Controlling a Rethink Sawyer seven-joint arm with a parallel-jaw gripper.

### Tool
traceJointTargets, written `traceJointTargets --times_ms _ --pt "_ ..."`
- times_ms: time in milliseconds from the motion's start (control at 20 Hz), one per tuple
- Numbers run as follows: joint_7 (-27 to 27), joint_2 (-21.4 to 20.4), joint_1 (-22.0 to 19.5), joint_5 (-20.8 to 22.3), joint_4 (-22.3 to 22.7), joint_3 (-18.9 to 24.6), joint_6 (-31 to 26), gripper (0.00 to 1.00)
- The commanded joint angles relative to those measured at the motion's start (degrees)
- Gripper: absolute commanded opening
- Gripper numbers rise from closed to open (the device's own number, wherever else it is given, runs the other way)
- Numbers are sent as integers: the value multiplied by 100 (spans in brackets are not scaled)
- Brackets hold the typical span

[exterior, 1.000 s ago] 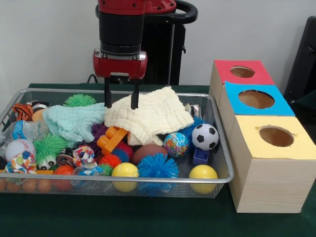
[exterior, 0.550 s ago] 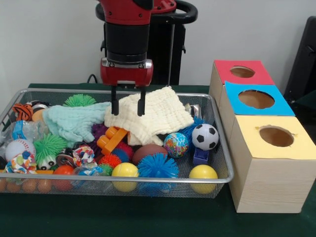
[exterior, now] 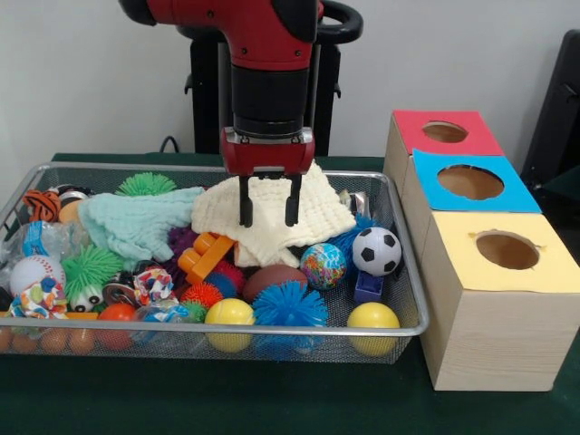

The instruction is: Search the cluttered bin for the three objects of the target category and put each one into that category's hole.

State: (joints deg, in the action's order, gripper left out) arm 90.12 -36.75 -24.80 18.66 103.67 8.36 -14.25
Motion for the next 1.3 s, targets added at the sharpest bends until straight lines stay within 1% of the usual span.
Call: traceJointTargets --times_ms 50,200,450,850,1100,1300 --pt "504 122 74 357 -92 -167 169 100" --pt "459 121 41 410 -84 -183 134 100" --pt "387 140 9 519 -205 -272 53 100" --pt "214 -167 -107 600 -144 -331 -189 100" --pt "281 -102 -123 656 -129 -361 -54 100" --pt "416 154 -106 669 -110 -404 137 100"
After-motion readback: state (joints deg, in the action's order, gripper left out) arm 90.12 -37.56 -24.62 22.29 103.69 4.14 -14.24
